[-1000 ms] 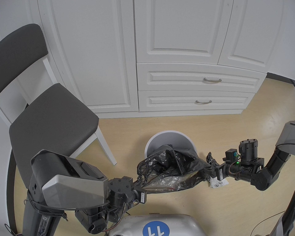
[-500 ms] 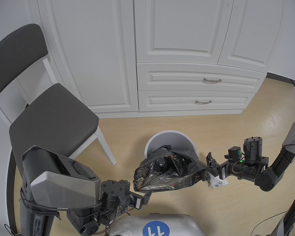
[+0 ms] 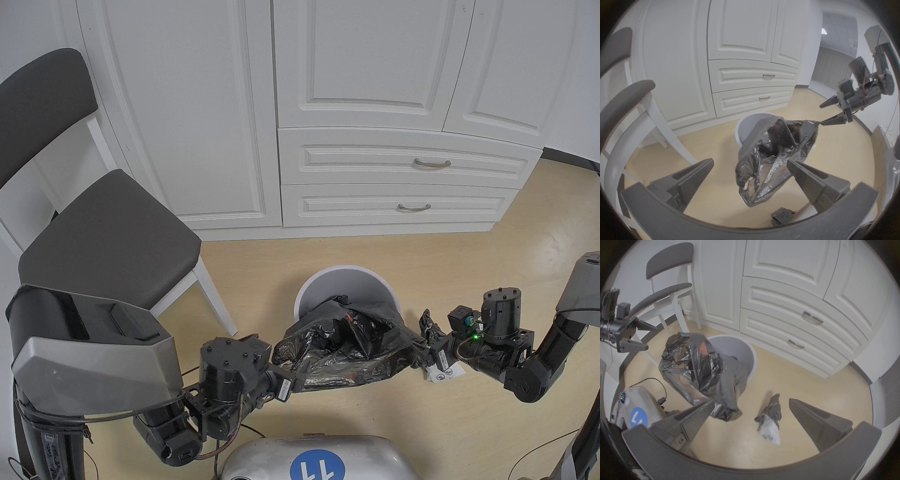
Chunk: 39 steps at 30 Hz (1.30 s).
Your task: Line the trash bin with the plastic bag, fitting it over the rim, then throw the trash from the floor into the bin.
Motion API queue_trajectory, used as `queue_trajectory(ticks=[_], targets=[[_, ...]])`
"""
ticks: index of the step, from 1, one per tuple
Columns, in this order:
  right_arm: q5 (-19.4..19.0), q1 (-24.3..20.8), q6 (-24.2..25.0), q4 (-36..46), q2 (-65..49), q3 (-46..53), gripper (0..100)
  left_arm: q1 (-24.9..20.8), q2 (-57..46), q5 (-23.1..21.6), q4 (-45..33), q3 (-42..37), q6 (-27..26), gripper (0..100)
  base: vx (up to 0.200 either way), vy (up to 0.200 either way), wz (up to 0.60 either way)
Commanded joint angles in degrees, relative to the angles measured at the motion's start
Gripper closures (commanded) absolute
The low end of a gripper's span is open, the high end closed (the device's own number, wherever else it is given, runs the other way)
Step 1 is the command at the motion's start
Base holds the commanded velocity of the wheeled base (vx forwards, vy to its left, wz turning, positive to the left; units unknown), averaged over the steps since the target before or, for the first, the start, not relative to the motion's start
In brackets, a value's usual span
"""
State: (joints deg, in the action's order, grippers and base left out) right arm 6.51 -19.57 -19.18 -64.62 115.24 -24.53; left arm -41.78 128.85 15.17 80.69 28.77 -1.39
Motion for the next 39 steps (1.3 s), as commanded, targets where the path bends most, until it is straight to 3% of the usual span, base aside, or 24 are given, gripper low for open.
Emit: queue_trajectory(ticks=[1,8,21,33,39], targets=[[1.7,-0.7,-4.0,-7.2,8.0,0.8,0,-0.4,1.2,3.6,-6.2,8.0,-2.2,0,0.0,0.0,0.0],[3.5,-1.2,-6.7,-13.3,13.0,1.8,0,-0.1,3.4,4.3,-12.0,14.2,-5.2,0,0.0,0.0,0.0],[3.6,-3.0,-7.6,-15.1,12.4,4.1,0,0.2,8.4,7.2,-12.1,21.5,-8.7,0,0.0,0.0,0.0],[6.2,-0.3,-7.9,-25.4,24.6,-4.8,0,2.4,12.2,9.5,-11.9,29.2,-8.5,0,0.0,0.0,0.0],[8.0,1.3,-2.7,-25.4,24.0,-12.4,0,3.5,12.3,9.5,-9.5,29.2,-7.5,0,0.0,0.0,0.0]])
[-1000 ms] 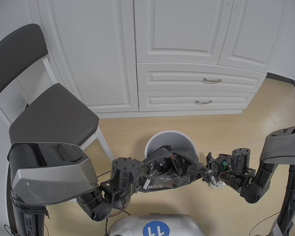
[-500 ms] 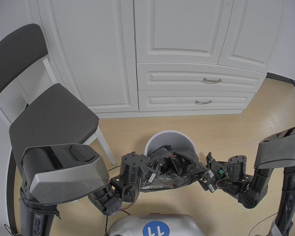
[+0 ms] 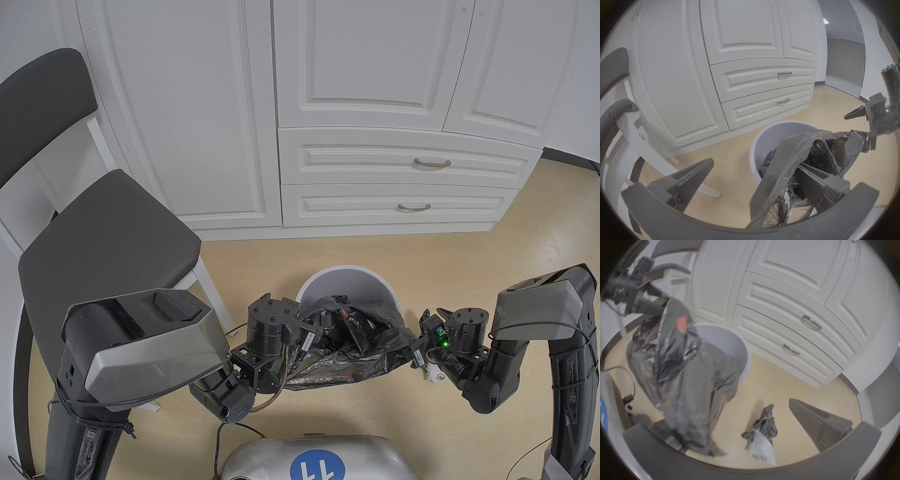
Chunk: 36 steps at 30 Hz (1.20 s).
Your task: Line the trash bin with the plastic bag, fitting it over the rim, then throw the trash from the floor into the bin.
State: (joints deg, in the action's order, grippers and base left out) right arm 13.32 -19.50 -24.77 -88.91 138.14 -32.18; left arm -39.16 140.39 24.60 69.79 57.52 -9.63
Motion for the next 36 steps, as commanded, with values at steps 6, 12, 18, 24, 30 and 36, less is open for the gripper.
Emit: queue_trajectory(ticks=[6,12,18,24,30,36], targets=[[1.2,4.0,3.7,-1.1,0.5,-6.2,0,2.9,0.8,0.1,2.3,0.7,3.0,0,0.0,0.0,0.0],[1.0,6.1,3.9,-1.1,1.1,-8.8,0,5.9,0.9,0.1,2.5,2.7,5.3,0,0.0,0.0,0.0],[0.8,5.1,7.8,-0.3,1.4,-10.4,0,6.6,1.7,0.1,2.5,5.3,5.9,0,0.0,0.0,0.0],[-2.1,5.1,14.5,8.3,-3.3,-9.2,0,6.9,2.4,0.8,5.7,5.2,8.7,0,0.0,0.0,0.0],[-18.5,5.9,27.1,30.3,-18.5,-6.7,0,6.5,1.5,1.6,8.1,1.4,12.5,0,0.0,0.0,0.0],[-23.2,9.1,21.7,40.8,-27.1,-9.0,0,6.4,0.9,1.6,7.9,1.1,14.1,0,0.0,0.0,0.0]])
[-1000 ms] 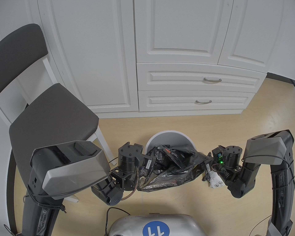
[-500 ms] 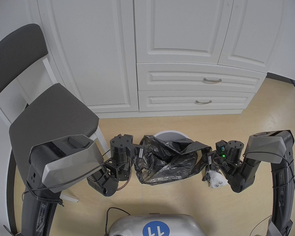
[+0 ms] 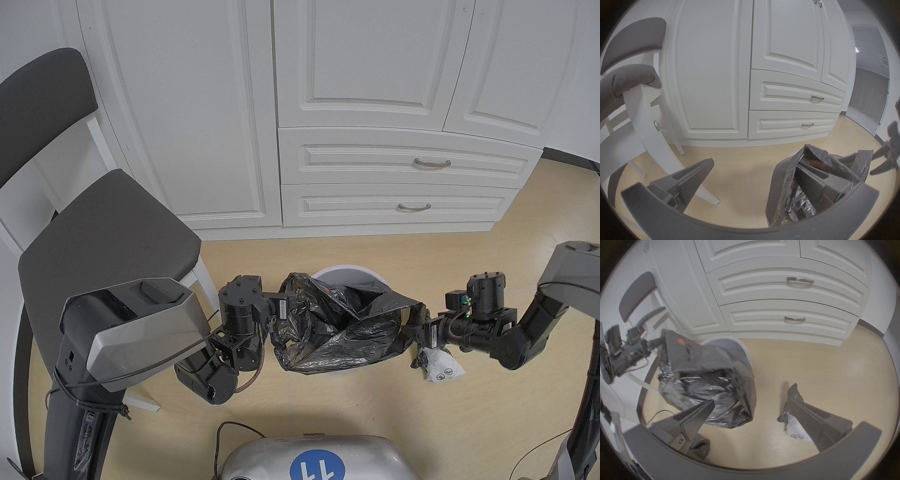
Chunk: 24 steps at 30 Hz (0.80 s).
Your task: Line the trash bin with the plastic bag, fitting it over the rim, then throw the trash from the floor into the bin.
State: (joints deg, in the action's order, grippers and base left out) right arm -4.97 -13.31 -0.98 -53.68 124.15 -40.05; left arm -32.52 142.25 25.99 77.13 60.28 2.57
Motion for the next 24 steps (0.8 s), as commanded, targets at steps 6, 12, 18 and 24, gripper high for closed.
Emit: queue_trajectory(ticks=[6,12,18,24], targets=[[-4.8,1.2,-16.8,5.2,-18.2,-1.2,0,-1.6,-1.5,0.2,1.1,-3.0,2.1,0,0.0,0.0,0.0],[-4.9,-6.6,-30.6,4.0,-20.4,1.0,0,-2.3,-1.5,0.2,1.1,-3.0,2.1,0,0.0,0.0,0.0],[-4.2,-13.8,-30.7,-5.0,-13.3,3.0,0,-1.5,-3.8,0.2,1.1,-4.2,2.2,0,0.0,0.0,0.0],[0.4,-17.8,-30.8,-18.1,-1.8,3.1,0,-1.7,-5.4,0.2,1.3,-5.4,2.1,0,0.0,0.0,0.0]])
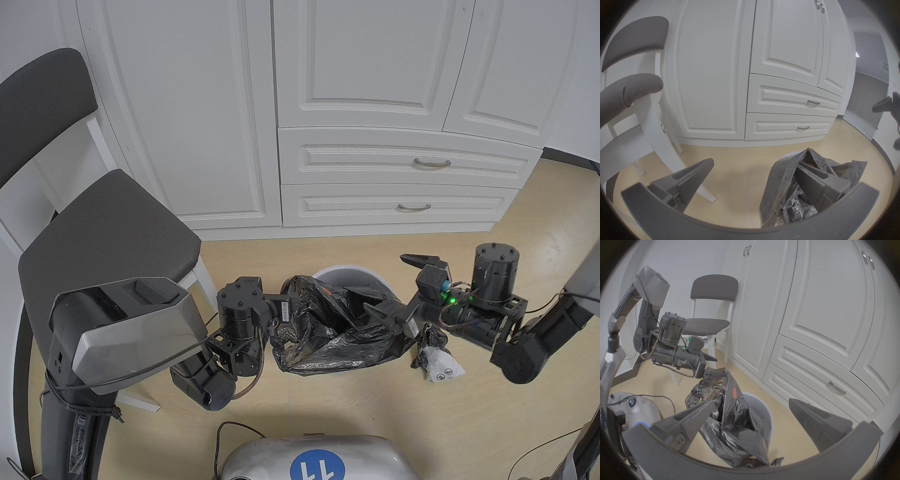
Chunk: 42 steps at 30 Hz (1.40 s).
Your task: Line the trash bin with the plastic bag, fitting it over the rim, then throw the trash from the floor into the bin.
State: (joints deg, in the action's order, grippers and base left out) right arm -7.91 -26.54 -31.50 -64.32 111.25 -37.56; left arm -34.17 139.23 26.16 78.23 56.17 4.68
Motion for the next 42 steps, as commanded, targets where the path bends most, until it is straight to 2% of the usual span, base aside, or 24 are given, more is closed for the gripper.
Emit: queue_trajectory(ticks=[1,3,7,14,23,28,34,42], targets=[[4.0,-4.9,-0.2,-8.3,12.0,0.6,0,0.0,-2.5,0.0,0.1,-1.3,0.0,0,0.0,0.0,0.0],[5.8,-6.1,-0.4,-10.0,14.3,0.6,0,0.0,-2.2,0.0,0.1,-1.4,0.0,0,0.0,0.0,0.0],[6.3,-6.3,-0.4,-10.0,15.9,-0.4,0,0.1,-1.9,0.0,0.1,-1.6,0.0,0,0.0,0.0,0.0],[10.9,-4.8,-0.3,-10.3,22.7,-8.1,0,0.3,-1.5,0.0,0.0,-1.5,0.1,0,0.0,0.0,0.0],[11.4,-2.3,-0.3,-10.3,24.5,-11.9,0,0.3,2.8,0.0,0.1,1.3,1.1,0,0.0,0.0,0.0],[13.9,-1.0,-0.3,-10.3,25.3,-15.2,0,0.5,4.3,0.0,0.1,3.2,1.9,0,0.0,0.0,0.0],[15.6,-0.4,-0.1,-12.8,30.6,-23.8,0,1.8,5.3,0.0,0.1,4.9,1.8,0,0.0,0.0,0.0],[19.6,-0.4,4.1,-13.9,39.0,-38.6,0,3.3,7.7,0.1,0.0,7.1,1.8,0,0.0,0.0,0.0]])
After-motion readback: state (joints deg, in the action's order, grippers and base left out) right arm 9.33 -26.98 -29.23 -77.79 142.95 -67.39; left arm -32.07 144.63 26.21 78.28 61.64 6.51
